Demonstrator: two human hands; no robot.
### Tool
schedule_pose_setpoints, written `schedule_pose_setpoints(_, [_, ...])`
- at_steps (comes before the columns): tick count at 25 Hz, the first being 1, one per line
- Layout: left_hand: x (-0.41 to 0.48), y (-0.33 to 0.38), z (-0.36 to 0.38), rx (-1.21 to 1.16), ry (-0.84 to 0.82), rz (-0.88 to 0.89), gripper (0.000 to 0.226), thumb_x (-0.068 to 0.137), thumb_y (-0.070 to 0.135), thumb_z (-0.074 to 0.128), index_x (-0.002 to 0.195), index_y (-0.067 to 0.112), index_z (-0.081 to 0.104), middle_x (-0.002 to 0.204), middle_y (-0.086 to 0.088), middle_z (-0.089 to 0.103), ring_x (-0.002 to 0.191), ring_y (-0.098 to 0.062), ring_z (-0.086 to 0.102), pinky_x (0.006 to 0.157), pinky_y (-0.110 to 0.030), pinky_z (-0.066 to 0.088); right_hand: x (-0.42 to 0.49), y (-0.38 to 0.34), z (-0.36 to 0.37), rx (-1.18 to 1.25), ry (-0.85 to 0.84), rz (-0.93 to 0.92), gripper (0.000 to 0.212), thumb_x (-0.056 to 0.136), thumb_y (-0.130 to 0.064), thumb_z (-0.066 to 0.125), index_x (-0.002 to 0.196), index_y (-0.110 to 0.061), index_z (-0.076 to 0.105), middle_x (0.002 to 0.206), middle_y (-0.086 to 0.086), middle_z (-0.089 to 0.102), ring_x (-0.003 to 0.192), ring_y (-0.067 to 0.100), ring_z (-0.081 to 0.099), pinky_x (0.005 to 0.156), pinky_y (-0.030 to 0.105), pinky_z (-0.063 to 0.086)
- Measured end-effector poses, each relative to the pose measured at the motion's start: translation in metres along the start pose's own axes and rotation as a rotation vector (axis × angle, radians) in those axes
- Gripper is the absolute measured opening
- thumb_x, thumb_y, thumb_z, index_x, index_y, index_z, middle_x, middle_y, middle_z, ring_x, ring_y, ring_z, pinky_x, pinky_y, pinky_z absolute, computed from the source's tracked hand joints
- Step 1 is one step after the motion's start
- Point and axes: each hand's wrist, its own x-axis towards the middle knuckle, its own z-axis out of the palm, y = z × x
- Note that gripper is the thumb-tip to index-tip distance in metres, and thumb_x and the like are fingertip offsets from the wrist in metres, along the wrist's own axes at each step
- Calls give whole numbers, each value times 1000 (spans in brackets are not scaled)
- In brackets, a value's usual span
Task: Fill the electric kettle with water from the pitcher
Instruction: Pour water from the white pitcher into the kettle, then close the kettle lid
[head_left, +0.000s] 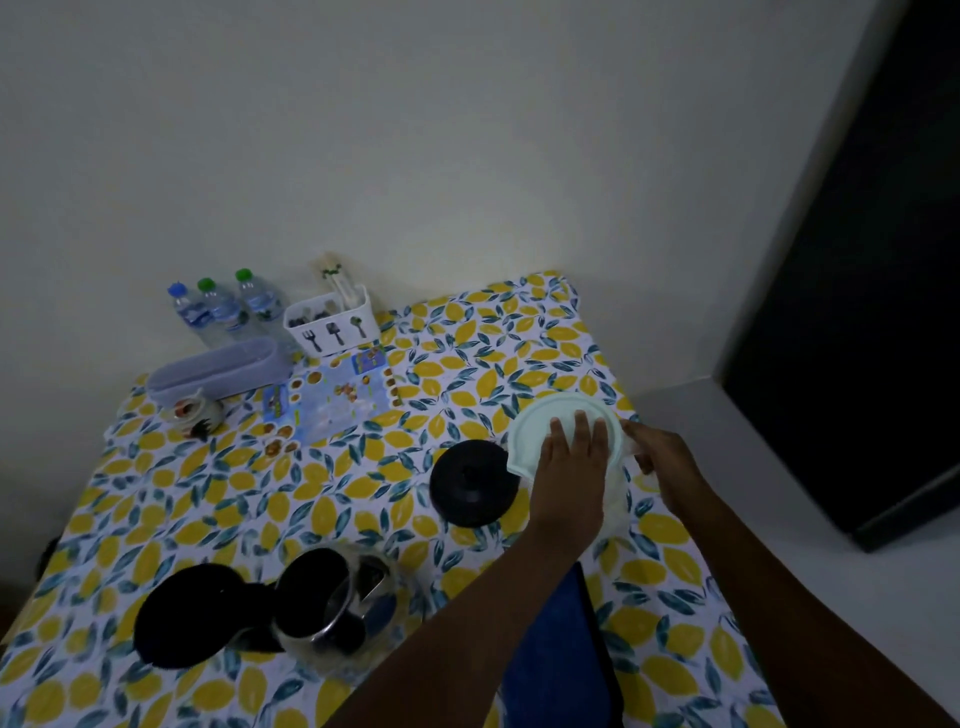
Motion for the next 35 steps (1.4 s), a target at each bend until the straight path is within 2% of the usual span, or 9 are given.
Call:
schedule_pose_setpoints(5, [23, 0, 9, 6, -23, 7, 78, 96, 15, 50, 151, 10, -4, 163, -16, -2, 148, -44, 1, 120, -53, 17, 32, 4, -4, 58, -96, -21, 31, 83, -32, 67, 63, -9, 61, 37, 0, 40, 33, 12, 37, 45, 27, 32])
schedule_pose_setpoints(10, [26, -6, 17, 28, -5, 105, 80, 94, 37, 52, 152, 10, 4, 164, -11, 4, 149, -34, 8, 117, -50, 22, 48, 0, -11, -55, -104, -14, 45, 89, -30, 61, 50, -12, 47, 50, 8, 42, 48, 19, 34, 52, 30, 29])
schedule_pose_setpoints(12, [25, -4, 20, 21, 19, 96, 80, 94, 38, 51, 152, 10, 3, 164, -12, 4, 150, -34, 6, 119, -49, 20, 39, 3, -18, -69, -103, -118, 44, 88, -40, 62, 59, -7, 61, 59, 11, 56, 56, 19, 50, 58, 30, 38])
schedule_pose_setpoints(15, [24, -5, 16, 30, 29, 112, 80, 95, 39, 50, 152, 10, 3, 164, -11, 3, 150, -33, 4, 120, -48, 16, 20, 6, -23, -173, -40, -331, 30, 94, -34, 57, 93, -6, 70, 92, 14, 69, 88, 22, 64, 77, 34, 45])
schedule_pose_setpoints(18, [13, -11, 12, -32, 58, 143, 71, 96, 38, 49, 152, 10, 14, 163, -9, 10, 151, -30, 5, 122, -47, 12, -9, 15, -26, -282, 63, -565, 29, 96, -25, 53, 121, -14, 62, 125, 10, 63, 116, 24, 56, 99, 38, 44])
schedule_pose_setpoints(23, [-47, -33, 25, -300, 251, 113, 56, 97, 27, 51, 147, 10, 33, 159, -7, 26, 149, -24, 14, 123, -41, 14, -77, 53, -17, -596, 205, -914, 59, 82, -20, 63, 136, -5, 46, 143, 18, 48, 134, 29, 42, 109, 42, 35])
schedule_pose_setpoints(27, [-112, -67, 36, -423, 302, 5, 55, 98, 29, 49, 149, 16, 30, 159, -2, 27, 148, -15, 15, 120, -33, 16, -138, 88, 18, -717, 111, -874, 84, 79, -30, 76, 146, -10, 30, 154, 16, 32, 143, 28, 25, 111, 51, 29])
schedule_pose_setpoints(31, [-180, -111, 38, -395, 325, -103, 54, 98, 28, 49, 148, 18, 32, 157, -1, 30, 147, -18, 22, 119, -31, 18, -189, 108, 68, -799, -76, -915, 86, 83, -51, 60, 150, -15, 20, 158, 10, 24, 145, 25, 19, 113, 52, 29])
schedule_pose_setpoints(35, [-233, -156, 34, -368, 409, -180, 50, 99, 27, 48, 146, 16, 36, 155, -4, 37, 146, -22, 27, 120, -36, 24, -226, 117, 128, -840, -234, -947, 95, 82, -54, 63, 150, -24, 5, 160, 4, 11, 147, 20, 10, 115, 45, 21])
